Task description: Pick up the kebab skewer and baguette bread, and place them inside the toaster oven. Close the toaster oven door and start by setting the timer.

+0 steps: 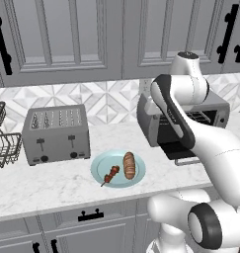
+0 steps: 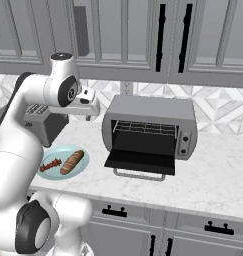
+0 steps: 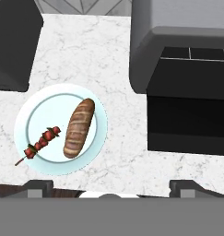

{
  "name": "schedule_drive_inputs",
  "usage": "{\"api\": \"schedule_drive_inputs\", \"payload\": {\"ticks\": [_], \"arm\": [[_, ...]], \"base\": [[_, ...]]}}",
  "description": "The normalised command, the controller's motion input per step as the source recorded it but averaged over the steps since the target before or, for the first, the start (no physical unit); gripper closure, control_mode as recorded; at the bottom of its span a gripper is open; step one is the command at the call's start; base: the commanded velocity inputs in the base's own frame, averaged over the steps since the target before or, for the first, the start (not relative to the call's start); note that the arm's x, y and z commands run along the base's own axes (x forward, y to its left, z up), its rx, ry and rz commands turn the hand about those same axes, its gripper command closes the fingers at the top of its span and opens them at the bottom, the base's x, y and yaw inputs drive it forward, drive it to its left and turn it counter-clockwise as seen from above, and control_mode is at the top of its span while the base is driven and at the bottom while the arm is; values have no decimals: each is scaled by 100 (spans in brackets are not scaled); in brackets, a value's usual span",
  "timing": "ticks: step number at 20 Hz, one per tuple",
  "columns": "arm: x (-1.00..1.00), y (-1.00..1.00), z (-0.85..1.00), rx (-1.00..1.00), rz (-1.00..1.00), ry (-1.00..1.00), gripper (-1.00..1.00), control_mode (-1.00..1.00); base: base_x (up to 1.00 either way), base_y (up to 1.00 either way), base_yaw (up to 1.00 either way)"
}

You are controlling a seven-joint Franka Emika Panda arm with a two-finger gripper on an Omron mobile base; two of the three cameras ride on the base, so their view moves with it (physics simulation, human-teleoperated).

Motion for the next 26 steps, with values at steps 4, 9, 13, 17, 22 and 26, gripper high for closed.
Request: {"api": "schedule_drive_inputs", "payload": {"ticks": [4, 9, 13, 17, 22, 26], "arm": [[0, 0, 0, 0, 0, 0, -100, -100], [0, 0, 0, 0, 0, 0, -100, -100], [0, 0, 0, 0, 0, 0, -100, -100], [0, 0, 0, 0, 0, 0, -100, -100], [-27, -12, -14, 1, 0, -3, -100, -100], [-57, -49, -16, 5, 8, -29, -100, -100]], "base": [[0, 0, 0], [0, 0, 0], [0, 0, 0], [0, 0, 0], [0, 0, 0], [0, 0, 0]]}}
